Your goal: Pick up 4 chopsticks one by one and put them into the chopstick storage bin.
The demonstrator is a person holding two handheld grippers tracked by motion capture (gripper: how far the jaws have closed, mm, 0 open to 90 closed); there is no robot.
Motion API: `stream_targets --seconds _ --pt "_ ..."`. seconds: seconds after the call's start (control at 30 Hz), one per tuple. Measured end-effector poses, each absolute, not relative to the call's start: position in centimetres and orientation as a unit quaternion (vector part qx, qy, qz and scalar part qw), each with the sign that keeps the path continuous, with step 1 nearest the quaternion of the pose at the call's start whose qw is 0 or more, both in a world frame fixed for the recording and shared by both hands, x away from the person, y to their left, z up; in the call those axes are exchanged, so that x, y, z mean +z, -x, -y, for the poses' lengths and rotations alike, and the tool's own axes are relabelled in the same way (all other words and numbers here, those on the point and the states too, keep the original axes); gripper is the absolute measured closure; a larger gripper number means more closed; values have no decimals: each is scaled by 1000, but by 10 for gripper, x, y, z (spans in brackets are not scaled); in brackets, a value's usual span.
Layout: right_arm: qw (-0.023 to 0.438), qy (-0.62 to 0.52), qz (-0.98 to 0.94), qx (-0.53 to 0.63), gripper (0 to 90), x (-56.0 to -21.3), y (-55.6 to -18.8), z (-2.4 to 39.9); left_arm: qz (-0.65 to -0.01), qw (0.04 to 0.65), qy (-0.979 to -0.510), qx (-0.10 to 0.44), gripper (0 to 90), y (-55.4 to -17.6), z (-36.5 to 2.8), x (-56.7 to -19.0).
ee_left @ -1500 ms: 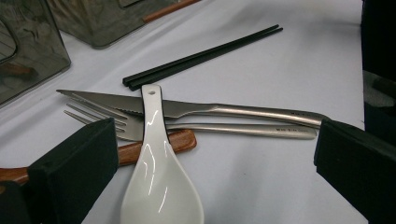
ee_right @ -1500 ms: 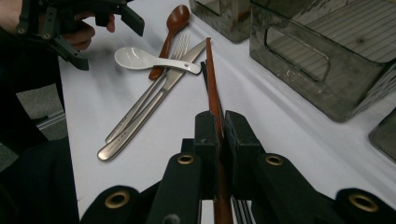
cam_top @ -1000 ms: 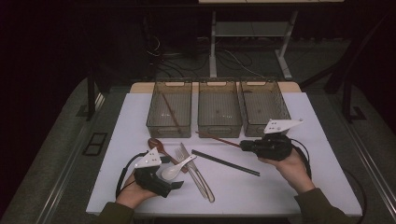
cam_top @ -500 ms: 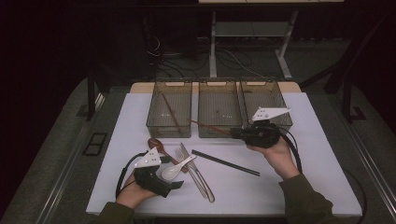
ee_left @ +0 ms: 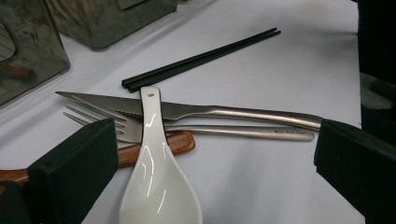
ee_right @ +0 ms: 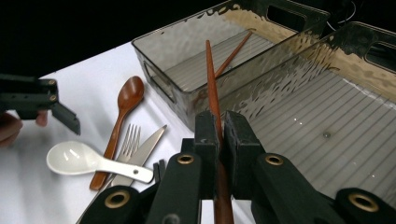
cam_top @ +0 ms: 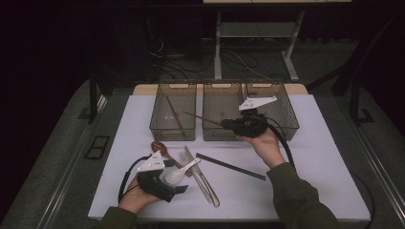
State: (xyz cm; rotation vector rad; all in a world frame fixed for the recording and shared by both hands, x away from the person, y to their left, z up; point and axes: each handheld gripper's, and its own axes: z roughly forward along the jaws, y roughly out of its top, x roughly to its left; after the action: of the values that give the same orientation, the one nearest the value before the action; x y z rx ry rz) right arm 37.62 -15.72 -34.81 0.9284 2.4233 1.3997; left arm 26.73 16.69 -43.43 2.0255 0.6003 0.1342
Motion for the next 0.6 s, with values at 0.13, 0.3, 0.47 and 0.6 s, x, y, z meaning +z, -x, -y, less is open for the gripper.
stream_targets --seconds 0.13,0.3,0.47,0.6 --pt "99 -318 -816 472 844 -348 -385 151 -248 491 -833 55 0 -268 -167 -434" --pt "103 -327 -814 469 844 -345 -395 141 -249 492 -833 54 0 -267 -167 -434" --pt "107 -332 -813 465 844 -342 -405 129 -252 491 -832 55 0 -267 -168 -434" --pt "112 -332 -818 457 844 -341 -414 117 -250 493 -832 53 0 -267 -167 -434"
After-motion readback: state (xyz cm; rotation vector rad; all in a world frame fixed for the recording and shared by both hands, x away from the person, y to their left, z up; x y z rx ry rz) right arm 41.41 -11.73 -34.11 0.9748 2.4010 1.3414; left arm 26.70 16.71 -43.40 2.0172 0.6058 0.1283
